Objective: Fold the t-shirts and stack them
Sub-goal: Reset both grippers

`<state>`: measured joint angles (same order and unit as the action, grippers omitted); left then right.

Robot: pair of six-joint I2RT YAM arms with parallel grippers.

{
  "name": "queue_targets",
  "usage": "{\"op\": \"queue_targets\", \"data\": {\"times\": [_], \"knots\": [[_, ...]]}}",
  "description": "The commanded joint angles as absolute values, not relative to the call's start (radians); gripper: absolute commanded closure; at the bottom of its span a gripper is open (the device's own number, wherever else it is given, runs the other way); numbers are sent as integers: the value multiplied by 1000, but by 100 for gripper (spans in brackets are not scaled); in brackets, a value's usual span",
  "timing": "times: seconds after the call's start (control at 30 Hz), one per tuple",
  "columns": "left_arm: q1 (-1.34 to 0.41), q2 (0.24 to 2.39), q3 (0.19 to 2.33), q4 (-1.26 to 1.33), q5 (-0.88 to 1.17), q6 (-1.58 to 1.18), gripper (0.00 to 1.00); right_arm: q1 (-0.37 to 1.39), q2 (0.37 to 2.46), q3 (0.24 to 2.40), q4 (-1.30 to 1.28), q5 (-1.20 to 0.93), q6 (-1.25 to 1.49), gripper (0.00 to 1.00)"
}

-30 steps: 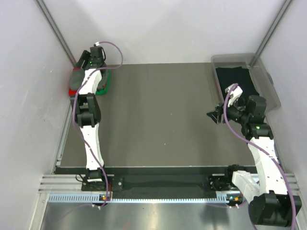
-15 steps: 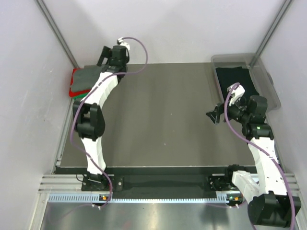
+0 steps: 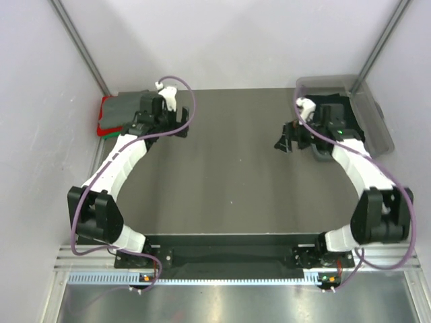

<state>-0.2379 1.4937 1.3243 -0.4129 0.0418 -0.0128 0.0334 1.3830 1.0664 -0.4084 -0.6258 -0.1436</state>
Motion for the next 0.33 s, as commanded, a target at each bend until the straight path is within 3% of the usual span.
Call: {"op": "queue_targets", "data": {"times": [0.0,0.2,0.3], "knots": [[-238,1434,1279,-374,153,-64,1,136,1482,1235,-521,-609,-218,0],[-238,1414,1236,-365,138,21,1,233,1522,1264,-491,-442,-241,0],[-239,1431,1224,-385,-25,138,1,238,1516,1269,-451,-358,-210,0]]}}
